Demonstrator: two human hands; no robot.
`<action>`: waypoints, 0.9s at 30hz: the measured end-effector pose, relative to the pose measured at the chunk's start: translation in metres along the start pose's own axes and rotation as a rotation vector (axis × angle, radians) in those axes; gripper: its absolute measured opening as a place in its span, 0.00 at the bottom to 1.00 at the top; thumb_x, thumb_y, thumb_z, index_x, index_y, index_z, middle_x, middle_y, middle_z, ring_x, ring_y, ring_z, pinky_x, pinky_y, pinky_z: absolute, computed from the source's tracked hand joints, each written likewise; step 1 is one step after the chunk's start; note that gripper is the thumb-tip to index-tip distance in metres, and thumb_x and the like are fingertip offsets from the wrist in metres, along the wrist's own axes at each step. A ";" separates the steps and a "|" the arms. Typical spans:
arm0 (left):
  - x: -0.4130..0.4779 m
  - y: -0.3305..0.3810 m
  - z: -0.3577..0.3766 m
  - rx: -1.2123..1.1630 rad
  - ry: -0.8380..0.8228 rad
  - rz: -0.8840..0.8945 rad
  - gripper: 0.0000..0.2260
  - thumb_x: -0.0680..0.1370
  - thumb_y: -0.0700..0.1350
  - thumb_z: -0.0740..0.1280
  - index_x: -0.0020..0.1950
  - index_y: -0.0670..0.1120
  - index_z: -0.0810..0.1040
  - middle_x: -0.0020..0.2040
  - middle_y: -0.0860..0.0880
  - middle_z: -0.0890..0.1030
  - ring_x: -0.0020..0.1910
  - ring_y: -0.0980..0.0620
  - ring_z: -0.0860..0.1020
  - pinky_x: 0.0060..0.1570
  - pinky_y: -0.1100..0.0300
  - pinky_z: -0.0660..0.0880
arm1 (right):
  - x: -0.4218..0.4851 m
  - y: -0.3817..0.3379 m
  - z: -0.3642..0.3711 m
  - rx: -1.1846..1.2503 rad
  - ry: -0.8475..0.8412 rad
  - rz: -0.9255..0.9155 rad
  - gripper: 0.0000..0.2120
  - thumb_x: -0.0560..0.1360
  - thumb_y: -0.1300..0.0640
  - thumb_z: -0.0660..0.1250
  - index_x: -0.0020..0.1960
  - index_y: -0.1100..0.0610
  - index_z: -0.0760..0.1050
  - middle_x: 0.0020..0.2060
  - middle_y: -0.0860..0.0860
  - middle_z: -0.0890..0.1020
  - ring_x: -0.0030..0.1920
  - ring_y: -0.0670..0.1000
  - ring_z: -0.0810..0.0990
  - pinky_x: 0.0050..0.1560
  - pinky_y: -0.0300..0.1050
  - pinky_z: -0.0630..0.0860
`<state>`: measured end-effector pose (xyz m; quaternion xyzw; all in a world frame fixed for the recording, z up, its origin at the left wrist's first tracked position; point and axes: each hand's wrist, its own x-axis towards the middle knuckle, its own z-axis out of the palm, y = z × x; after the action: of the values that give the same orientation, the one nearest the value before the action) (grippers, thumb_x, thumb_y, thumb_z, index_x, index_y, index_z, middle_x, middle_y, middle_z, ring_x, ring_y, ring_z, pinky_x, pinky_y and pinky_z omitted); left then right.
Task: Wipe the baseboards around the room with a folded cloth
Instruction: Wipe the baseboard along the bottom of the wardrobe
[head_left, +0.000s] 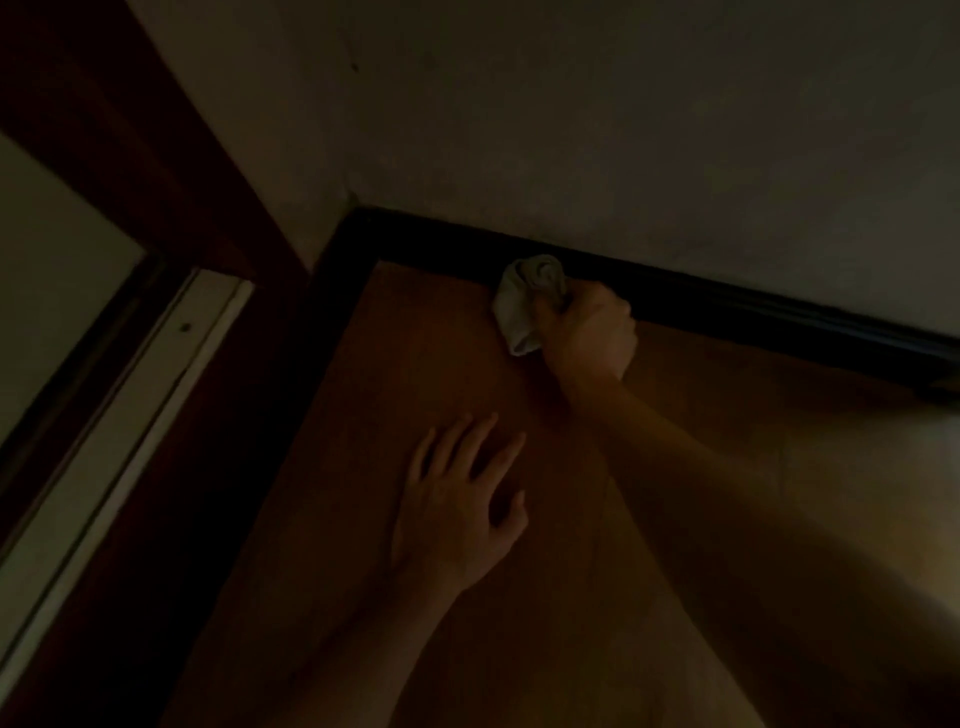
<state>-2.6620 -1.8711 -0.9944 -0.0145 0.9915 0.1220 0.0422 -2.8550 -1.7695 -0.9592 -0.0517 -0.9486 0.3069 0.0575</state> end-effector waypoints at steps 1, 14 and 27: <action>0.000 0.000 0.000 0.002 0.007 -0.004 0.27 0.78 0.63 0.56 0.77 0.61 0.66 0.79 0.52 0.64 0.78 0.49 0.60 0.76 0.43 0.59 | 0.000 0.007 -0.002 0.005 0.018 0.010 0.15 0.70 0.41 0.63 0.39 0.53 0.77 0.37 0.54 0.81 0.39 0.58 0.81 0.35 0.43 0.69; 0.000 0.002 0.000 0.021 -0.013 -0.017 0.28 0.77 0.63 0.55 0.77 0.61 0.66 0.80 0.52 0.63 0.79 0.49 0.60 0.76 0.43 0.58 | -0.005 0.029 -0.007 0.006 0.121 0.029 0.12 0.71 0.43 0.64 0.37 0.52 0.73 0.38 0.53 0.79 0.39 0.58 0.80 0.35 0.45 0.72; 0.001 0.002 0.004 0.058 0.018 -0.007 0.28 0.77 0.62 0.56 0.76 0.59 0.68 0.78 0.50 0.67 0.77 0.47 0.64 0.73 0.39 0.64 | -0.002 0.072 -0.041 -0.033 0.144 0.093 0.13 0.72 0.43 0.65 0.37 0.53 0.73 0.38 0.52 0.78 0.39 0.55 0.79 0.36 0.45 0.72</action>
<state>-2.6628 -1.8681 -0.9984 -0.0178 0.9950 0.0927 0.0339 -2.8432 -1.6881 -0.9686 -0.1187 -0.9435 0.2890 0.1106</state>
